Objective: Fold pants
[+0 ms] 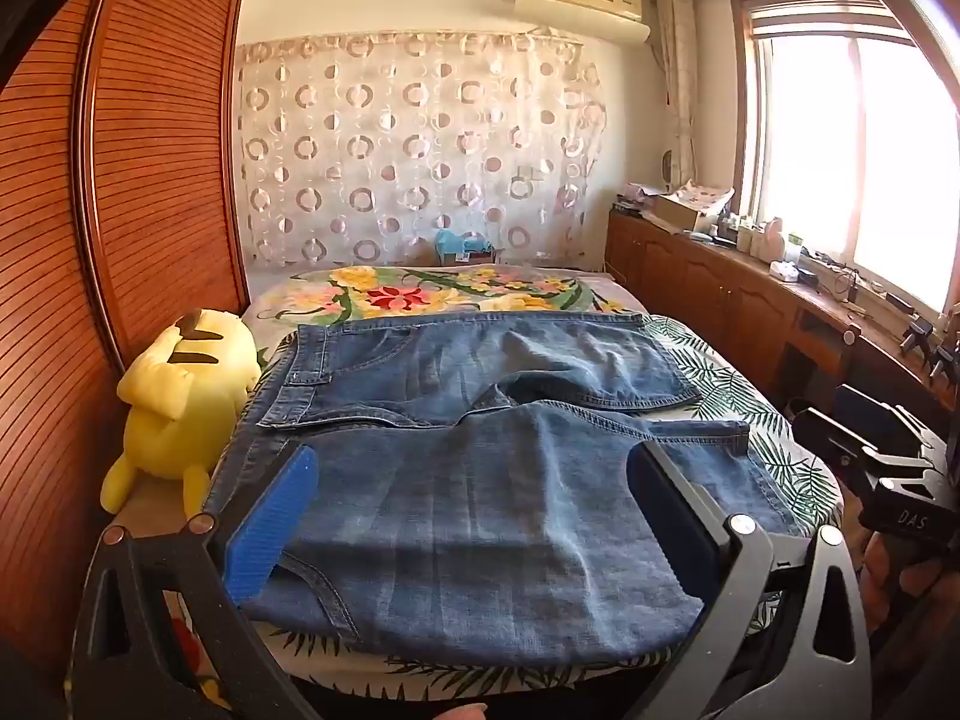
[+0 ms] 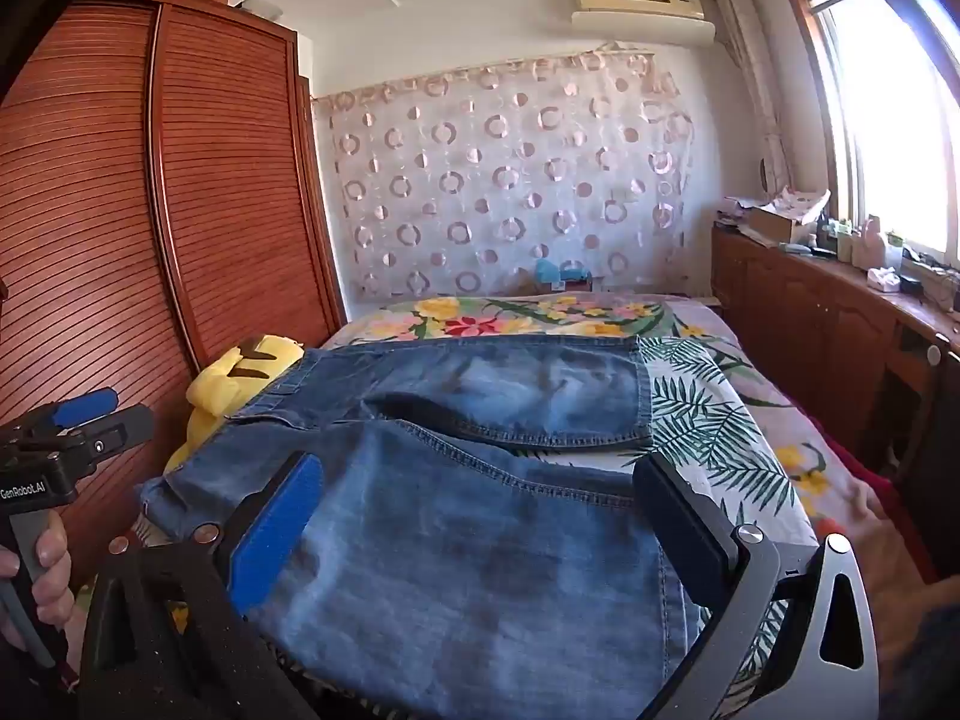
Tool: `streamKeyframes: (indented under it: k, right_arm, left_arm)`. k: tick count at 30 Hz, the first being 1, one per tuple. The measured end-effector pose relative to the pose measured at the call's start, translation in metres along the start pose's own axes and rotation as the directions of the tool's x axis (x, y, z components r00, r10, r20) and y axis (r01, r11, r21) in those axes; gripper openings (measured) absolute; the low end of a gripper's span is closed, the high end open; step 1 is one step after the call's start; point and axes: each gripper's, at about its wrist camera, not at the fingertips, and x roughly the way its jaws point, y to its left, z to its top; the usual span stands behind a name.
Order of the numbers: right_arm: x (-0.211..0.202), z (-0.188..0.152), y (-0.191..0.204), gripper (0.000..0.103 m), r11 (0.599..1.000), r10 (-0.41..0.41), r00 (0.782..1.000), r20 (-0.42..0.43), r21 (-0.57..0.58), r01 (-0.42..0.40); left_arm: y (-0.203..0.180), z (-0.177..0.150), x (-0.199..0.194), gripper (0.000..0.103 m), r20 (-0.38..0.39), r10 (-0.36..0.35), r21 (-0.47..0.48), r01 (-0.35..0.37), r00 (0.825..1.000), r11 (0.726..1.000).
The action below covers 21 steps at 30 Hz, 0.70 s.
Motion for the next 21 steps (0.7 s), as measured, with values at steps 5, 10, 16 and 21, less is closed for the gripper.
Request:
streamKeyframes:
  k: [5, 10, 16, 21]
  right_arm:
    - [0.001, -0.001, -0.002, 0.103, 1.000, -0.010, 1.000, -0.002, 0.001, 0.010]
    - [-0.004, 0.002, 0.007, 0.103, 1.000, -0.012, 1.000, 0.005, -0.011, 0.013]
    - [-0.006, 0.000, 0.004, 0.103, 1.000, -0.014, 1.000, 0.010, -0.014, 0.014]
    - [-0.006, 0.000, 0.001, 0.103, 1.000, -0.016, 1.000, 0.010, -0.010, 0.016]
  left_arm:
    - [0.000, 0.000, 0.000, 0.103, -0.008, 0.002, 0.005, -0.002, 1.000, 1.000]
    - [-0.001, 0.000, 0.000, 0.103, -0.006, 0.002, 0.005, -0.002, 1.000, 1.000]
    - [-0.001, 0.000, -0.001, 0.103, -0.001, 0.002, 0.005, -0.002, 1.000, 1.000]
    - [-0.001, 0.000, -0.001, 0.103, -0.001, 0.003, 0.006, -0.003, 1.000, 1.000]
